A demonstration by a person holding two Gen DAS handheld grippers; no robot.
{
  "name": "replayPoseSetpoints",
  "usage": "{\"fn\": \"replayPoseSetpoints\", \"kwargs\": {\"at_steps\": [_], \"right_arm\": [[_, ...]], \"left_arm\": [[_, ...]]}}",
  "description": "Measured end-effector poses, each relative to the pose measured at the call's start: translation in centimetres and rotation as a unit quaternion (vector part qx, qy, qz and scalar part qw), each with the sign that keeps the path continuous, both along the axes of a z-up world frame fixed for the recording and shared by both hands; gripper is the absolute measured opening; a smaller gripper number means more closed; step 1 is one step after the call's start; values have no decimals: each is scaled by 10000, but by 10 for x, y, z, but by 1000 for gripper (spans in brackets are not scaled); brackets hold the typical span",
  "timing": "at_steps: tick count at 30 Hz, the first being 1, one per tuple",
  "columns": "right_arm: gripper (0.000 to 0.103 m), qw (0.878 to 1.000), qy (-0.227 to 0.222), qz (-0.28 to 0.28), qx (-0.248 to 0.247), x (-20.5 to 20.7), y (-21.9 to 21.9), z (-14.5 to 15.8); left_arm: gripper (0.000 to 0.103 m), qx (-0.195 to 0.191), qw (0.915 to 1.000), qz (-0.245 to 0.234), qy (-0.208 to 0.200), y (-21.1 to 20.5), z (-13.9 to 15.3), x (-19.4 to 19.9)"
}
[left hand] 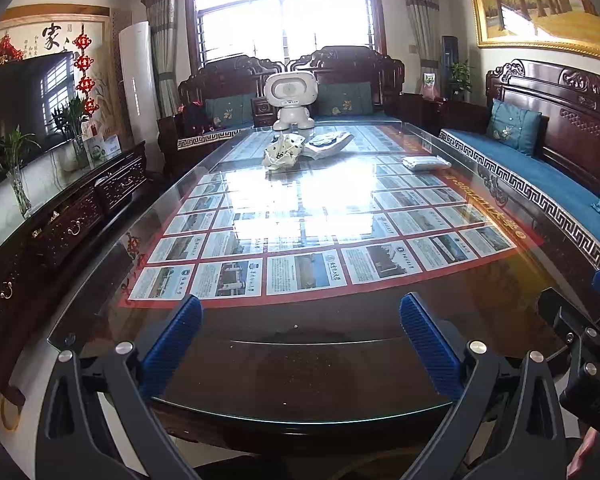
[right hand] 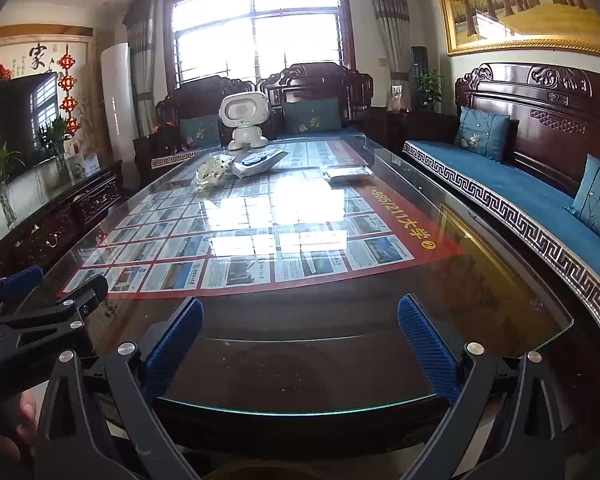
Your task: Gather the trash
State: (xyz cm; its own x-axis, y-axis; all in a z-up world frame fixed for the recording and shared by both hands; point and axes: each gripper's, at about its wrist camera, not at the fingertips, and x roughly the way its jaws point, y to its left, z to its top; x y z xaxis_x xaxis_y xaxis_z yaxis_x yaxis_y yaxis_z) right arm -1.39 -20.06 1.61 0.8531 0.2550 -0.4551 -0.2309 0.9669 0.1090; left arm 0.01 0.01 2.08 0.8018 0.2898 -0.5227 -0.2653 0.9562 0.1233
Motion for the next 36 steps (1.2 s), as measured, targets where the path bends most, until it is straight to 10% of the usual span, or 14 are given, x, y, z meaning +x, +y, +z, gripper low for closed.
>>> {"fn": "replayPoseSetpoints", "kwargs": {"at_steps": [36], "right_arm": [[95, 9999, 139, 53, -45, 12, 3, -6]], "left_arm": [[99, -142, 9999, -1, 96, 6, -5, 12]]}}
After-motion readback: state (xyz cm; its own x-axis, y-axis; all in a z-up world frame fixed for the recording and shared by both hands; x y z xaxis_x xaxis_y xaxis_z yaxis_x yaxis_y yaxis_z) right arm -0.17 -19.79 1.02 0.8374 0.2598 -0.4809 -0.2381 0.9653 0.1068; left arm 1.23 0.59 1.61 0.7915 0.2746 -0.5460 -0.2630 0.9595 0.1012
